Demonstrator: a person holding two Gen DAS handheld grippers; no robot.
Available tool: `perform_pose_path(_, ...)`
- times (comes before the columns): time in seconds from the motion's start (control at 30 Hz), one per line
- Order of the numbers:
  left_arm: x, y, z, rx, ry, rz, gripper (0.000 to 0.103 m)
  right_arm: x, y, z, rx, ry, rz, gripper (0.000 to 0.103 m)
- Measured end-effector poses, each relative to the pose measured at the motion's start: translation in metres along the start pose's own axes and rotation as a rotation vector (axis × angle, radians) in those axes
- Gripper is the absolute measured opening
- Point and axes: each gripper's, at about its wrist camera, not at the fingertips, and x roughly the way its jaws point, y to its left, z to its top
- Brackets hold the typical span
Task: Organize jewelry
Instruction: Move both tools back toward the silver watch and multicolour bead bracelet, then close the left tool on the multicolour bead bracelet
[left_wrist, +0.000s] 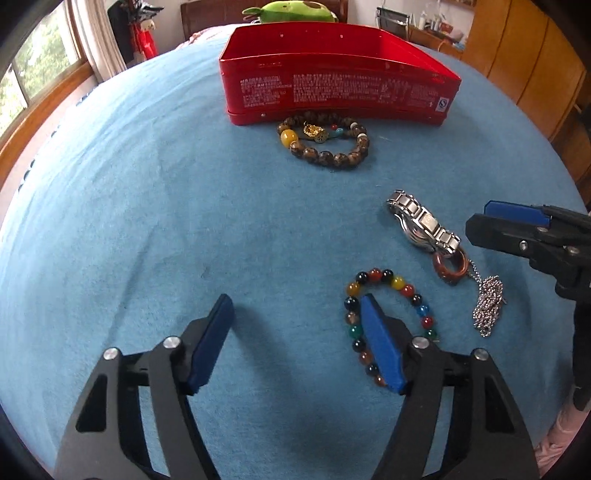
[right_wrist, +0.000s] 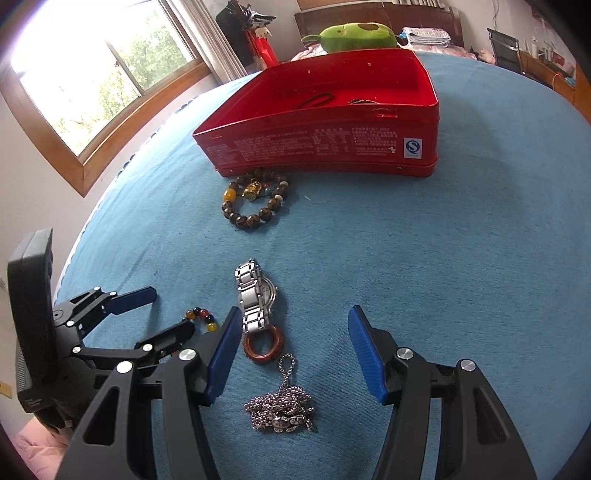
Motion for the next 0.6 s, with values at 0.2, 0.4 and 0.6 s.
perform_pose_path(0.2, 0.001, 0.013, 0.011, -0.004, -0.007, 0.006, 0.015, 0.001, 0.002, 0.001, -0.006, 0.006, 0.0, 0.059)
perform_pose_path(0.4, 0.008, 0.051, 0.037, -0.104, -0.02, 0.016, 0.007, 0.007, 0.007, 0.006, -0.015, 0.016, -0.004, 0.059)
perform_pose_path(0.6, 0.007, 0.062, 0.044, -0.115, -0.03, -0.011, 0.045, 0.014, 0.013, 0.009, -0.025, 0.032, 0.003, 0.059)
